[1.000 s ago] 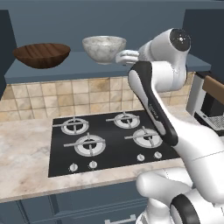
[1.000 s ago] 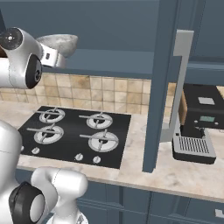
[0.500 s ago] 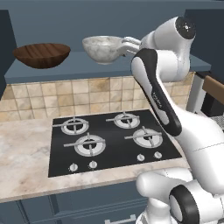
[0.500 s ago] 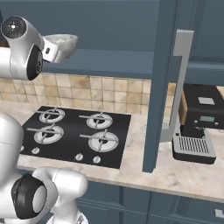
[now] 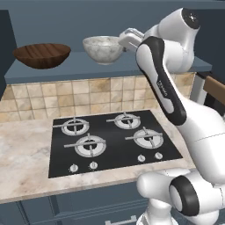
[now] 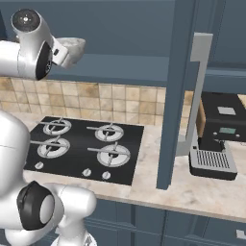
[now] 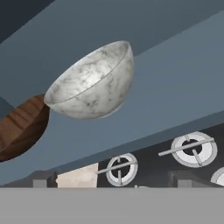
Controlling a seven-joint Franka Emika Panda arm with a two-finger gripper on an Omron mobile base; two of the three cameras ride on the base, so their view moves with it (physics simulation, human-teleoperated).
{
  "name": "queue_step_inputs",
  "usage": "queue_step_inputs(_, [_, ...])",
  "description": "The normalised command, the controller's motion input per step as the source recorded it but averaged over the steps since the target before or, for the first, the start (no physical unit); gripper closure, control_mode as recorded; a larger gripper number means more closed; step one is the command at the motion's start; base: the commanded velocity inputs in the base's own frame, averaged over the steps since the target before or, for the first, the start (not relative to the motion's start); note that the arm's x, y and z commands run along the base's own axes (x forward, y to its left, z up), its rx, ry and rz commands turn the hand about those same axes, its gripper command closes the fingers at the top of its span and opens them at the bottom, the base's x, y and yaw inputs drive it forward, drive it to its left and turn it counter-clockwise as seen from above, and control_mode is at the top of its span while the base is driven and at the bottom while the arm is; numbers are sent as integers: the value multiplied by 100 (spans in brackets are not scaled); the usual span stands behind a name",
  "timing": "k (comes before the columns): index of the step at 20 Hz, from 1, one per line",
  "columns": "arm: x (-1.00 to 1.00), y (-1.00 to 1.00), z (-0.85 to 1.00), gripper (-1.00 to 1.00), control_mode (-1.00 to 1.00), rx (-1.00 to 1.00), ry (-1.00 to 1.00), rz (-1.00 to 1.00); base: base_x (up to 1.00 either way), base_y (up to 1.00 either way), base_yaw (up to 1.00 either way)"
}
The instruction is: Pick up the bowls from the cabinet and place each bowl in front of a stool on the dining counter.
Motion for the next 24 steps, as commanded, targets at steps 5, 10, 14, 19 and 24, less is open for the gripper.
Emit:
queue_step_inputs(5, [16,0,0,-100,-100,1,-9,0,0,0,0])
queue_step_inputs(10, [17,0,0,-100,-100,0,-13,0,0,0,0])
queue_step_inputs(14, [23,0,0,-100,-100,1,-3,0,0,0,0])
queue_step_inputs(19, [33,0,0,-100,-100,3,1,0,0,0,0])
queue_step_inputs(24, [43,0,0,-100,-100,5,14,0,0,0,0])
